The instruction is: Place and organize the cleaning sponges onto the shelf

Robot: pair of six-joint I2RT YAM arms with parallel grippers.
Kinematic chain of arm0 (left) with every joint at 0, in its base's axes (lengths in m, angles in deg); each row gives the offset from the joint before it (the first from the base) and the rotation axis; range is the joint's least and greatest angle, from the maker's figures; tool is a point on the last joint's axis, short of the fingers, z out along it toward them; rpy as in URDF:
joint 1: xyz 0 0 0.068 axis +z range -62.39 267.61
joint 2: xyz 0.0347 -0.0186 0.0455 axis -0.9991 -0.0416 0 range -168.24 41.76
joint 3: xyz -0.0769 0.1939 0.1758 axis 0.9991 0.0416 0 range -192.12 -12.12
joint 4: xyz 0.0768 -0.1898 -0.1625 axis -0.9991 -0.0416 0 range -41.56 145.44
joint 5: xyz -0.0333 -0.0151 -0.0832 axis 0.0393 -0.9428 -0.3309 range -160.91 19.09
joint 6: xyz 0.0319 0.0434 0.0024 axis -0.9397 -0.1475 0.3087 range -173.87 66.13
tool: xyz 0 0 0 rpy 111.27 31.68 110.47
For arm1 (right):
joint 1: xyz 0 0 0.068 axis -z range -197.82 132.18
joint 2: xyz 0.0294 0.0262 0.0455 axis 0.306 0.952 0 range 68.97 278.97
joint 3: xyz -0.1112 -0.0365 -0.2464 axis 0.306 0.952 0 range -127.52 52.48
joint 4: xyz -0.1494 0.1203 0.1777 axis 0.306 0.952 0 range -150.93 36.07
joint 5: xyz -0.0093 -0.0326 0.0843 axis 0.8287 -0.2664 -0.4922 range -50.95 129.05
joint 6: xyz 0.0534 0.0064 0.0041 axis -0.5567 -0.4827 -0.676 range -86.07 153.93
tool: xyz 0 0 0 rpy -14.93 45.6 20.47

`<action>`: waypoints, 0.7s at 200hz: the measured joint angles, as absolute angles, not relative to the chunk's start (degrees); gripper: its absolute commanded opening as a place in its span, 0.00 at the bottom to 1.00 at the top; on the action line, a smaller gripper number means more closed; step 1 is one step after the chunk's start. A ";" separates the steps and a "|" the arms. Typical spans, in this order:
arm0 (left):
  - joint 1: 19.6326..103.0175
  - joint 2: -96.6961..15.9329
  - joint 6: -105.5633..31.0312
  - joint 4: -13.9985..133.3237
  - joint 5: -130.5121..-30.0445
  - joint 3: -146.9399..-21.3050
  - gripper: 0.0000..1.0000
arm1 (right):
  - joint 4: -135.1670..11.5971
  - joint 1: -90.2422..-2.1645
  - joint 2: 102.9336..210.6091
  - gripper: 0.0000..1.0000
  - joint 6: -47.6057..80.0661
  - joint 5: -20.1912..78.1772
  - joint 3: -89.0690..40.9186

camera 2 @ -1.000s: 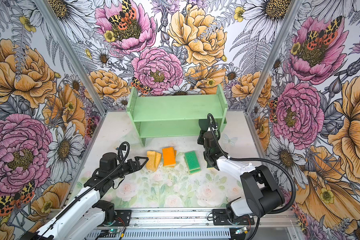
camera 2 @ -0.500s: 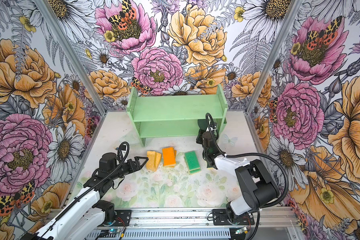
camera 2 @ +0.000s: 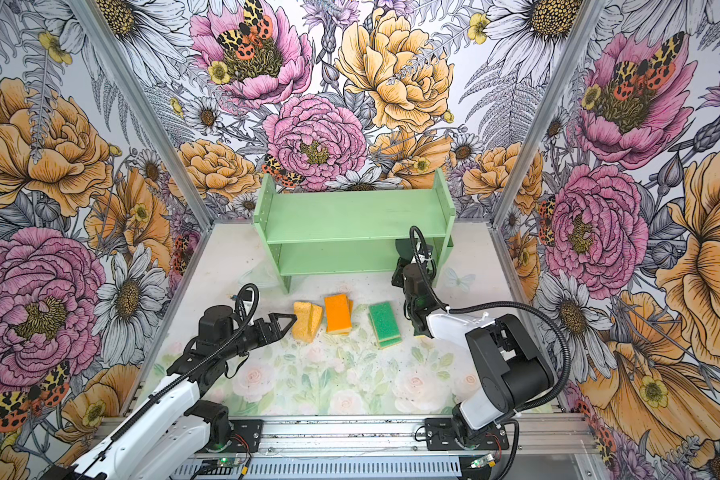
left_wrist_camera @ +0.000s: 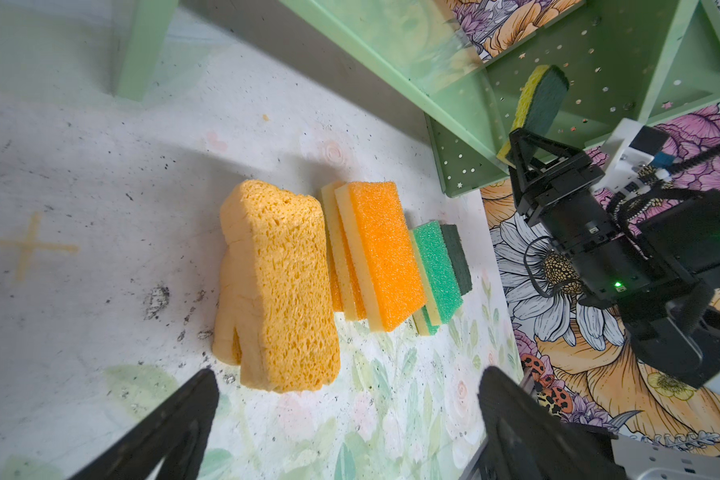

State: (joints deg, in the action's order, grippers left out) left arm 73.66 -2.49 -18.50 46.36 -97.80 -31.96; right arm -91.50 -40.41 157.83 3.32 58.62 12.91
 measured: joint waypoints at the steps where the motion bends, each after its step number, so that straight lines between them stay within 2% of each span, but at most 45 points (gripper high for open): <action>1: 73.66 -2.49 -18.50 46.36 -97.80 -31.96 0.99 | -91.50 -40.41 157.85 0.50 3.32 58.64 12.91; 93: 73.66 -2.60 -18.50 46.36 -97.80 -31.96 0.99 | -93.56 -40.41 160.21 0.51 2.86 59.43 12.03; 140: 73.92 -2.60 -18.52 46.36 -97.80 -31.96 0.99 | -93.80 -40.69 160.21 0.60 2.40 59.47 12.03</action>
